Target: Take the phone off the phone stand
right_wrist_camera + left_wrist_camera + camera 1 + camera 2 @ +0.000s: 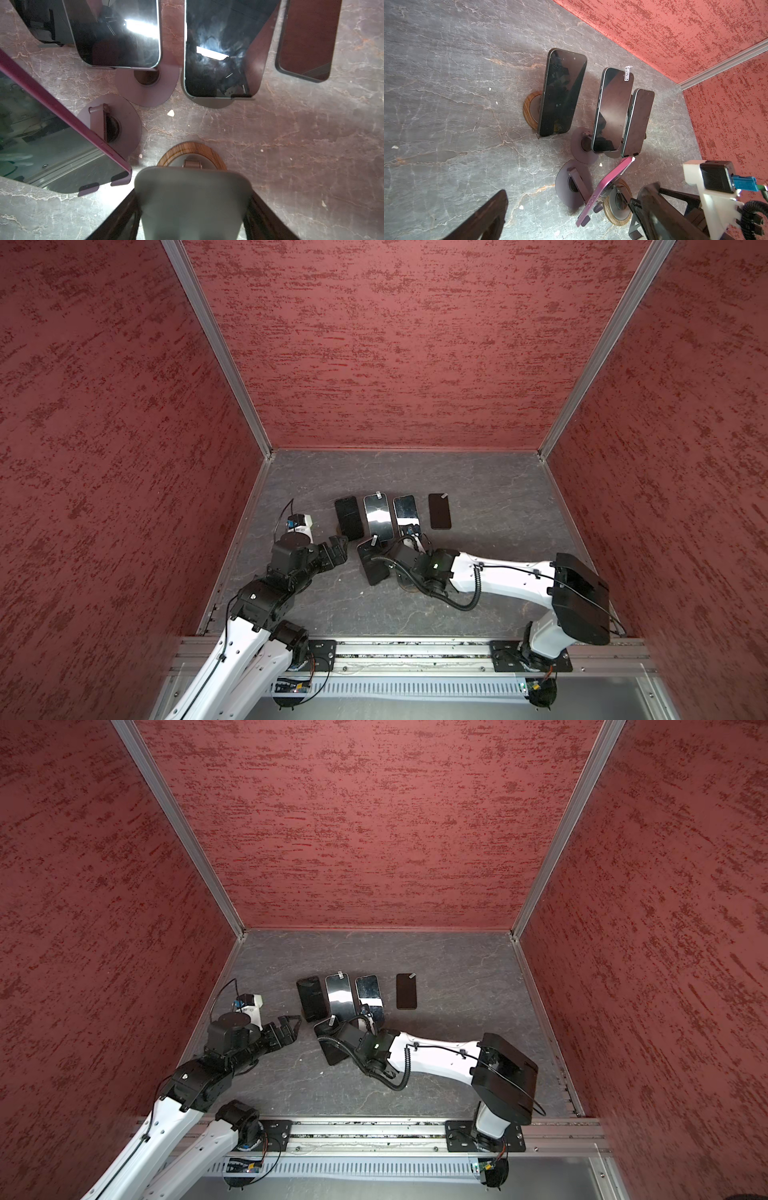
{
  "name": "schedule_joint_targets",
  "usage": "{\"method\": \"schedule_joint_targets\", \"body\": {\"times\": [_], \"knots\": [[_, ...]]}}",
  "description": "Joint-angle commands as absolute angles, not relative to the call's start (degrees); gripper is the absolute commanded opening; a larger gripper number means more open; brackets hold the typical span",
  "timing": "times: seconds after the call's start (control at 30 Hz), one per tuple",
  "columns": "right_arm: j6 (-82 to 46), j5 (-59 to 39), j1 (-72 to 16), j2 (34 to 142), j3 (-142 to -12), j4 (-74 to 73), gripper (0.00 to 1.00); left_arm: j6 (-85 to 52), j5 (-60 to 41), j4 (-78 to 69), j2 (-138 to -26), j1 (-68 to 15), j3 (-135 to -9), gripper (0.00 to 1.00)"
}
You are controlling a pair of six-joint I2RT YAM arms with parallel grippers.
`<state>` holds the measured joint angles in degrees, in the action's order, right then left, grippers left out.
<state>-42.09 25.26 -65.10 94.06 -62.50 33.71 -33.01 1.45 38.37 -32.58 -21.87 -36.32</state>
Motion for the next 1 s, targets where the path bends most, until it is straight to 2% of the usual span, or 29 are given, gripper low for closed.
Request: {"method": "schedule_joint_targets", "body": {"times": [0.0,0.4,0.97], "knots": [[-42.5,27.3,-65.4,94.7,-62.4,33.1,0.65,-34.1,1.1,39.3,-31.6,-22.0,-37.0,1.00],[-41.3,24.9,-65.6,92.8,-60.5,29.4,0.52,-34.8,1.4,39.6,-30.6,-22.1,-36.6,1.00],[-42.0,30.4,-63.2,84.5,-63.1,37.4,0.49,-34.7,-0.8,29.4,-36.7,-22.1,-35.6,1.00]]}}
